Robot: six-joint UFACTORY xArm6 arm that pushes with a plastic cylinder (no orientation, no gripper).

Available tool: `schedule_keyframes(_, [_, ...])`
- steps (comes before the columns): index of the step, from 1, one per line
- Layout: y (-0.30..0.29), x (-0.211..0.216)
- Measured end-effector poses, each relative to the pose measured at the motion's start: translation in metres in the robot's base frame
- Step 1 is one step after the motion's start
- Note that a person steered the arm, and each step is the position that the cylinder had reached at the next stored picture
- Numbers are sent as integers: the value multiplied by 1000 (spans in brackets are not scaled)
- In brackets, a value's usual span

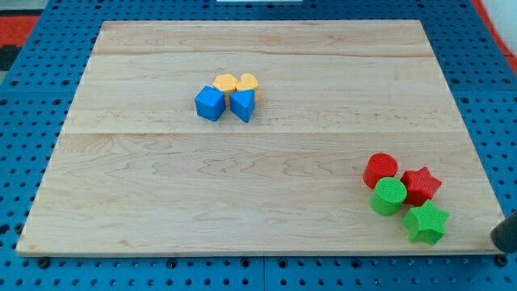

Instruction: Move the red blocks and the green blocks to the center right

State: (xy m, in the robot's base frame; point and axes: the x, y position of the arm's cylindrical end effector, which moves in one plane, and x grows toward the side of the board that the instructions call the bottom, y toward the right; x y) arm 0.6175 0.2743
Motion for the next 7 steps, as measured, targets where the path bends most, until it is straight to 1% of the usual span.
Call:
schedule_keyframes(1, [-49, 0])
schedule_keyframes(3, [-65, 1])
schedule_keyframes(4, [-87, -21])
schedule_keyframes(5, [-88, -48])
schedule_keyframes(7, [-87, -66])
